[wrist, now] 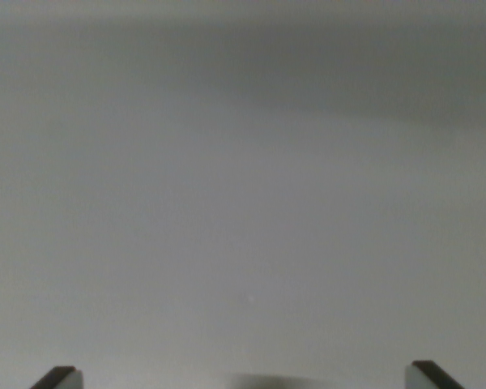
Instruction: Pick yellow cube
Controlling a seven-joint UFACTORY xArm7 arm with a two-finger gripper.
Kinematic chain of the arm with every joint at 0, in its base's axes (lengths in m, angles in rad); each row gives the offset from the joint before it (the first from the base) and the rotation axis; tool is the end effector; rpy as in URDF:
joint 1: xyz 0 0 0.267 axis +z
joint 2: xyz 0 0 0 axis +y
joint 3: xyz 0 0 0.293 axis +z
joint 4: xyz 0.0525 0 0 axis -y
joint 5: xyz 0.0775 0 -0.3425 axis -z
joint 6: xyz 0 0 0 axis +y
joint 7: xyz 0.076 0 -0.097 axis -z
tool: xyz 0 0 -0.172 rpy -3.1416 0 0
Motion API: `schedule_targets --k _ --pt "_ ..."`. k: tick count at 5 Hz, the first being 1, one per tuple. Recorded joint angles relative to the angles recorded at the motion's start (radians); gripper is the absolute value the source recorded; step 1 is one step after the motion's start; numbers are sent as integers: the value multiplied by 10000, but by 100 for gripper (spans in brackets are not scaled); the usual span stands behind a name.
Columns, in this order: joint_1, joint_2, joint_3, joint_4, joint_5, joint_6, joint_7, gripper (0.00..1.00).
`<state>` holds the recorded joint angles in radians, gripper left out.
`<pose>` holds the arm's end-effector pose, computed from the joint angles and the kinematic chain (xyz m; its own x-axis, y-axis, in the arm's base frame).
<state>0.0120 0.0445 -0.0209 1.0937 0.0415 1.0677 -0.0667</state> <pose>0.4722 0.0040 0.1837 0.9992 0.0377 -0.0165 0.0371 -0.9987 -0.0362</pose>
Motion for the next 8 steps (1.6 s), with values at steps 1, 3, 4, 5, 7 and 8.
schedule_targets --k 1,3,4,5,7,8 --pt "3 43 -27 -478 47 -463 -77 0" --pt "5 85 -54 -934 92 -905 -150 0" --pt "5 85 -54 -934 92 -905 -150 0" --pt "7 127 -81 -1403 137 -1360 -225 0" --pt "10 168 -107 -1855 182 -1798 -298 0" --pt "10 168 -107 -1855 182 -1798 -298 0"
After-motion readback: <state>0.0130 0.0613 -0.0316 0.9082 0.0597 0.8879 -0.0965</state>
